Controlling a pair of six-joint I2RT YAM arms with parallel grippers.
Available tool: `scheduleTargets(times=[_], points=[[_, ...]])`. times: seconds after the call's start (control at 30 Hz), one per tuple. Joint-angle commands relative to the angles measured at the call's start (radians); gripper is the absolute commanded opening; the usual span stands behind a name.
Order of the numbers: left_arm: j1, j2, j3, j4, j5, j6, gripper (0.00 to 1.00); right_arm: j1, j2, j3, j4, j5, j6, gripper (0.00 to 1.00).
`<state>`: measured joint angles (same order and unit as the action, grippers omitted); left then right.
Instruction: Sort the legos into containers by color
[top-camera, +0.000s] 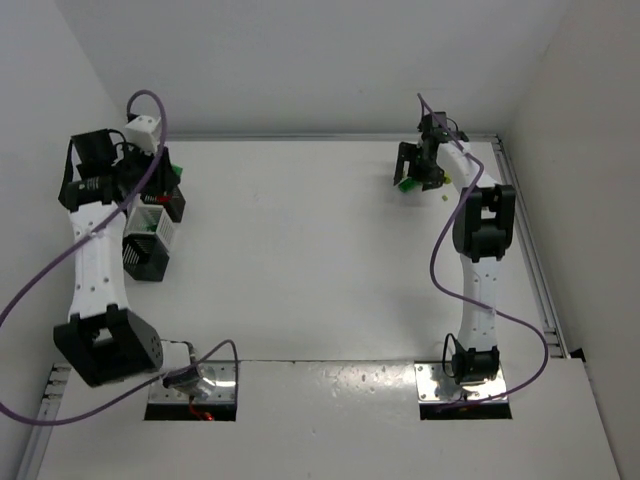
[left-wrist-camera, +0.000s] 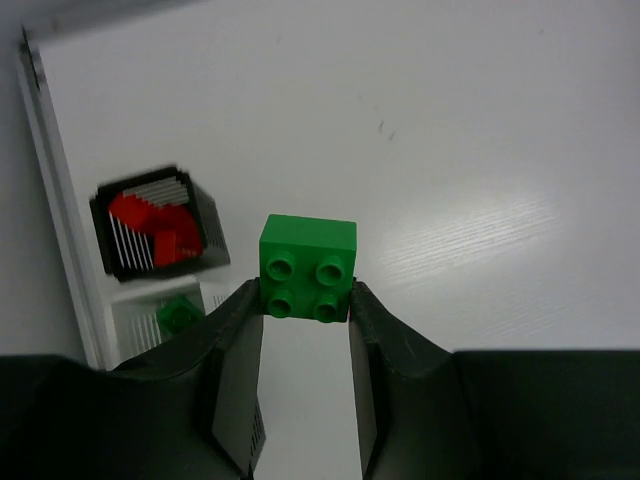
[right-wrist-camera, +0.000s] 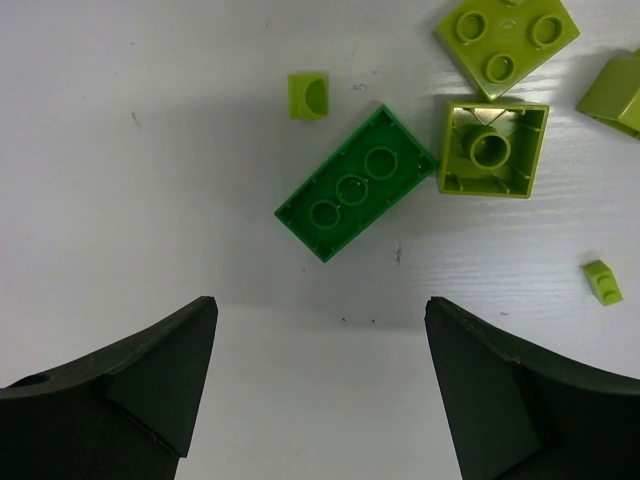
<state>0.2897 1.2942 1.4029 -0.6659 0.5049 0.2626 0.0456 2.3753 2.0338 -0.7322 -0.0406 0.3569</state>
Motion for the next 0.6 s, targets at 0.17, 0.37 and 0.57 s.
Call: scheduleTargets(times=[0.17,0.37,0.57], points=[[0.192,0.195,0.011,-0.035,-0.009,-0.134,0.00,0.026,-0.082,-0.040,0.048,-0.016,0.076,0.85],[0.262,0.266,0.011,-0.035,-0.074,-0.145,0.00,0.045,-0.082,-0.040,0.057,0.005,0.076,0.85],[0.284,0.304,0.001,-0.035,-0.128,-0.135,0.01,0.045,-0.082,-0.031,0.057,0.054,0.076,0.86]])
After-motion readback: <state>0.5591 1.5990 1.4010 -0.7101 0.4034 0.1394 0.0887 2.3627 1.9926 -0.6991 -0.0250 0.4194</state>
